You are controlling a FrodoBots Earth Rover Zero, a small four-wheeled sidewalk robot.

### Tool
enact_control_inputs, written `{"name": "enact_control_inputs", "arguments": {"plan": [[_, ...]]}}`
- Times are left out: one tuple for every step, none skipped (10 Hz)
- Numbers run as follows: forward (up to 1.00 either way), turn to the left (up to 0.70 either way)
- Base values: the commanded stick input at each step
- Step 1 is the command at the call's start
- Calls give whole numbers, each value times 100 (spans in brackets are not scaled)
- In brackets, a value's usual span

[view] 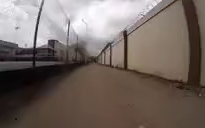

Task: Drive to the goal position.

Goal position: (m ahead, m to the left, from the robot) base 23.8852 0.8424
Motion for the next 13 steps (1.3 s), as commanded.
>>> {"name": "enact_control_inputs", "arguments": {"plan": [[100, 0], [100, 0], [100, 0], [100, 0], [100, 27], [100, 27], [100, 13], [100, 25], [100, 10], [100, 0], [100, 0], [100, 0], [100, 0]]}}
